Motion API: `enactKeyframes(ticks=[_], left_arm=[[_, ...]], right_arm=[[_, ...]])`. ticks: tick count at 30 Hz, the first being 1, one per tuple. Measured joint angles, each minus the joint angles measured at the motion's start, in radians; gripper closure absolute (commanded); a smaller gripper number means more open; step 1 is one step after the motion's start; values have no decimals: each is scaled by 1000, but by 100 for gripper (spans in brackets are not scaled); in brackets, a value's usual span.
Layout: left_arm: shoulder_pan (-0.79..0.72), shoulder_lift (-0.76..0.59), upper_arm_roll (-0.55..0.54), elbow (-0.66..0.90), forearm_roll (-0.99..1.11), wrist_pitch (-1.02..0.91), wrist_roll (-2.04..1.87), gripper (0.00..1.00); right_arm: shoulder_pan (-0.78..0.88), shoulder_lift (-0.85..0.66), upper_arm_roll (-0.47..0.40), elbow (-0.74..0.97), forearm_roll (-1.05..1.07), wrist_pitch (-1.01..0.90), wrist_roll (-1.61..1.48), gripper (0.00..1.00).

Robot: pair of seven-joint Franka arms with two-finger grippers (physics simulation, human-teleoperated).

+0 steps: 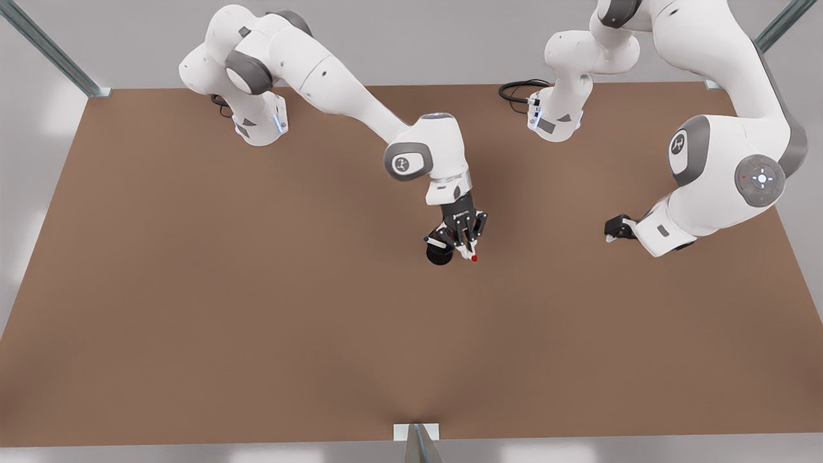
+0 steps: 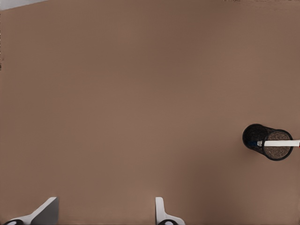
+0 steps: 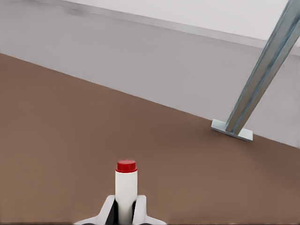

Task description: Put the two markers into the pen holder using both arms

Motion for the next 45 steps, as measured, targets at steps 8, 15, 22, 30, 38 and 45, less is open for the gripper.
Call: enactKeyframes(ticks=[8,15,22,30,38,45], left_arm=[[2,5,0,-1,0,-3,-93,0],[8,5,0,-1,0,-2,-145,0],[6,5,0,0,0,-1,-181,0],[4,5,1,-1,0,-1,-207,0],[6,5,2,-2,0,-1,-225,0],[6,6,2,-2,0,-1,-235,0]], right_arm=[[-11,-86,-3,-180,-130,-12,184,79],[14,-66,-3,-208,-221,-18,321,79],[39,-45,-3,-207,-302,-36,453,79],[45,-46,3,-211,-340,-65,570,79],[-25,-42,-5,-163,-370,-26,644,79],[-10,-27,-5,-164,-372,-23,695,79]])
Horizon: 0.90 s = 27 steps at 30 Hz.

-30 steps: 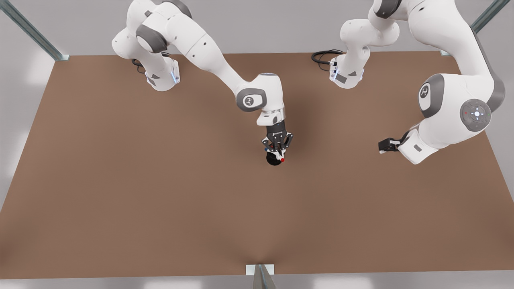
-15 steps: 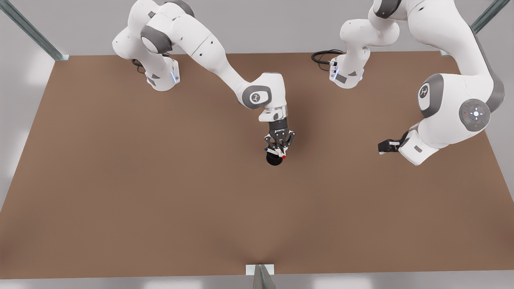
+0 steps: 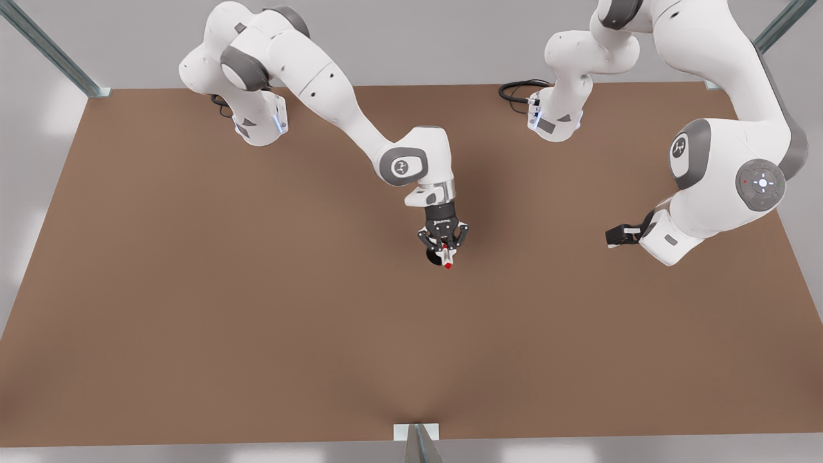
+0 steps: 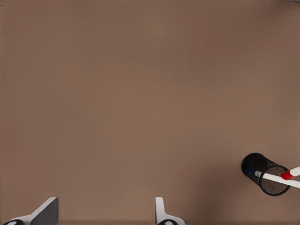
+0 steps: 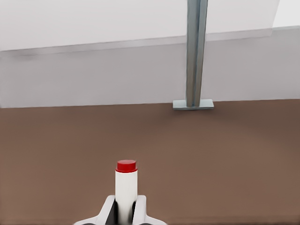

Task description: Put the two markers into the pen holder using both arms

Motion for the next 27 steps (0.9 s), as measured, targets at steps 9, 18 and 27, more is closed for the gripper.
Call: enactKeyframes(ticks=[9,18,27], left_arm=[[0,0,0,0,0,1,-9,0],[2,5,0,0,0,11,-14,0],[2,5,0,0,0,14,-18,0]], right_arm=[[25,-1,18,-39,-31,-49,68,79],[40,5,20,-73,-66,-82,121,23],[-147,-172,22,-24,279,-117,50,0]])
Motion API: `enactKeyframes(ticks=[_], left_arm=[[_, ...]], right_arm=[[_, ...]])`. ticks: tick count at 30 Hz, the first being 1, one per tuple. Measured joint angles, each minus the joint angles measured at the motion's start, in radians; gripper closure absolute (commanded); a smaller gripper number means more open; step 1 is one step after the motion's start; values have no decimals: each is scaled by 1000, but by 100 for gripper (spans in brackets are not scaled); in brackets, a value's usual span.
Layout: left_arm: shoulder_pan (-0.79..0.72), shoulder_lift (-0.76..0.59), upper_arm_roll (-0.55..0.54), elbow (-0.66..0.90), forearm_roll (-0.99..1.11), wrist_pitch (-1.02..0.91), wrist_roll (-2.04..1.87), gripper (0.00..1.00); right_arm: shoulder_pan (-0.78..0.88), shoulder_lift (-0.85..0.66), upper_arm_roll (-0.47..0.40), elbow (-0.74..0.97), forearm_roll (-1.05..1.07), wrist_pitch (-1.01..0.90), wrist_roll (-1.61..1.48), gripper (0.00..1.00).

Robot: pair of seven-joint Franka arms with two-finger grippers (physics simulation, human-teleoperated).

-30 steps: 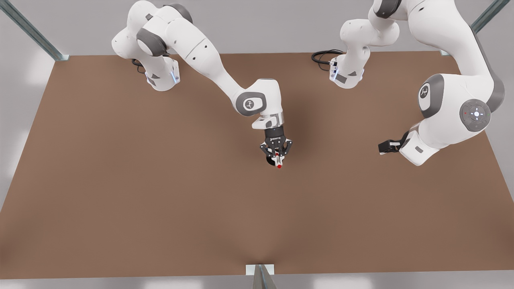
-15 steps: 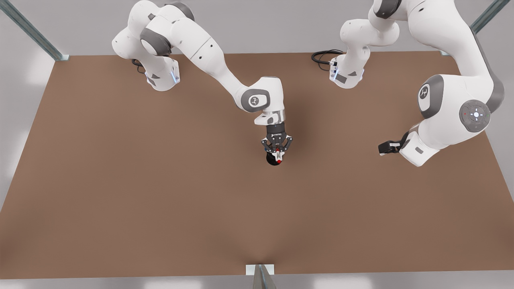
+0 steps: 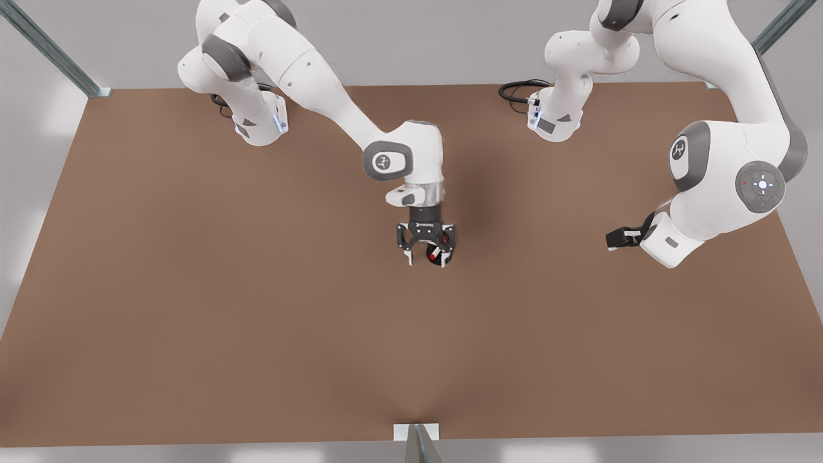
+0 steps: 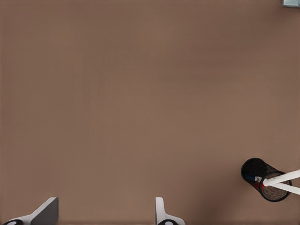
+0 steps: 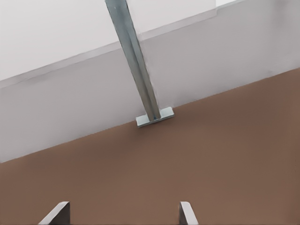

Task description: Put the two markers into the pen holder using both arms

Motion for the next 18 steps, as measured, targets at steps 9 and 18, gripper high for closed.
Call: enactKeyframes(ticks=[9,18], left_arm=[[-9,5,-3,12,2,0,4,0],[-24,21,-3,18,4,0,14,0]], right_arm=[[-670,-317,-11,22,819,-501,-613,0],[-675,-330,8,-59,929,-580,-1084,0]])
